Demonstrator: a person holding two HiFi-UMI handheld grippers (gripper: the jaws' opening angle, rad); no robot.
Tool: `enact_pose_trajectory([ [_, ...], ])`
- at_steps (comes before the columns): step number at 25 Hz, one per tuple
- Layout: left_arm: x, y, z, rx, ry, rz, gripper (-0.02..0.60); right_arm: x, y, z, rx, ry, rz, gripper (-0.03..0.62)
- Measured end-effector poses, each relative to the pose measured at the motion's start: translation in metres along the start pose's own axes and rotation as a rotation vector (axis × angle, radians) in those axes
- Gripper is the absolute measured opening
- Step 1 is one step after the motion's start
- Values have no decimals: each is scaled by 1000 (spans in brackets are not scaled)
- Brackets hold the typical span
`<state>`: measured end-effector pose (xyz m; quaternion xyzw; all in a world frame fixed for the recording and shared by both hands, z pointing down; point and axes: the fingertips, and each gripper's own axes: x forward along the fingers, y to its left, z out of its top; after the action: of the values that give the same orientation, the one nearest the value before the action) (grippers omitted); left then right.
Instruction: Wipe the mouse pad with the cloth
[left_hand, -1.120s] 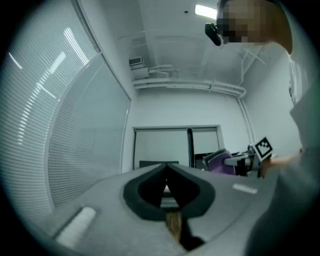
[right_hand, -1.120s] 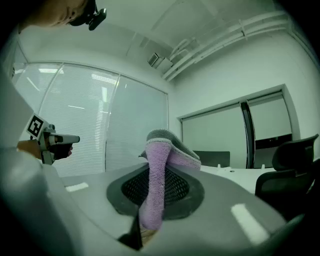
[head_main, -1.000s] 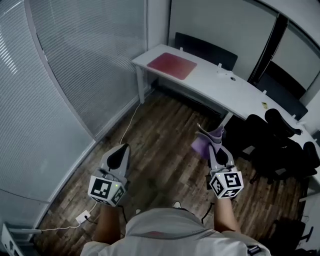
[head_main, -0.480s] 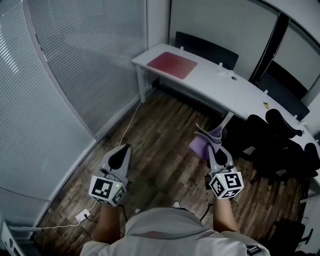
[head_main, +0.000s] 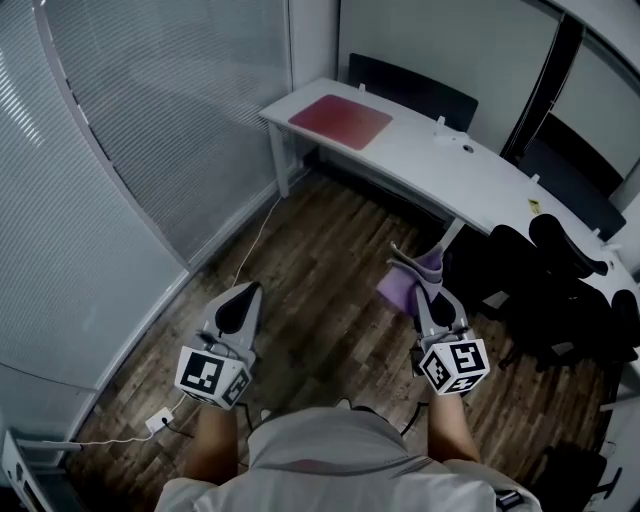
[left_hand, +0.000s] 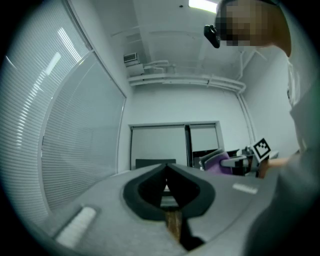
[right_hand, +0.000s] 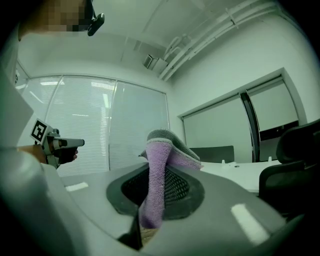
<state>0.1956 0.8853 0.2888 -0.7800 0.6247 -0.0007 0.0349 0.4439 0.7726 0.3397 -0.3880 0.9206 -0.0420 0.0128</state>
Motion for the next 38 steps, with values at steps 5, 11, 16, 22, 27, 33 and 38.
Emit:
enact_pose_trajectory([
  [5, 33, -36, -18, -17, 21, -5, 2, -9, -49, -16, 22, 38, 1, 46],
  [11, 69, -54, -23, -22, 35, -27, 2, -4, -81, -18, 40, 30, -2, 46],
  [16, 99, -50, -23, -17, 34, -55, 2, 10, -95, -25, 54, 50, -12, 48],
  [22, 145, -21, -32, -28, 21, -95, 2, 50, -116, -23, 40, 43, -59, 48],
  [27, 186, 24, -35, -45, 1, -113, 2, 107, -125, -14, 23, 48, -82, 48],
  [33, 229, 114, -36, -76, -12, -107, 2, 205, -112, 2, -57, 67, -101, 48],
  [38, 264, 177, -46, -87, 4, -111, 2, 281, -105, 5, -63, 79, -105, 48],
])
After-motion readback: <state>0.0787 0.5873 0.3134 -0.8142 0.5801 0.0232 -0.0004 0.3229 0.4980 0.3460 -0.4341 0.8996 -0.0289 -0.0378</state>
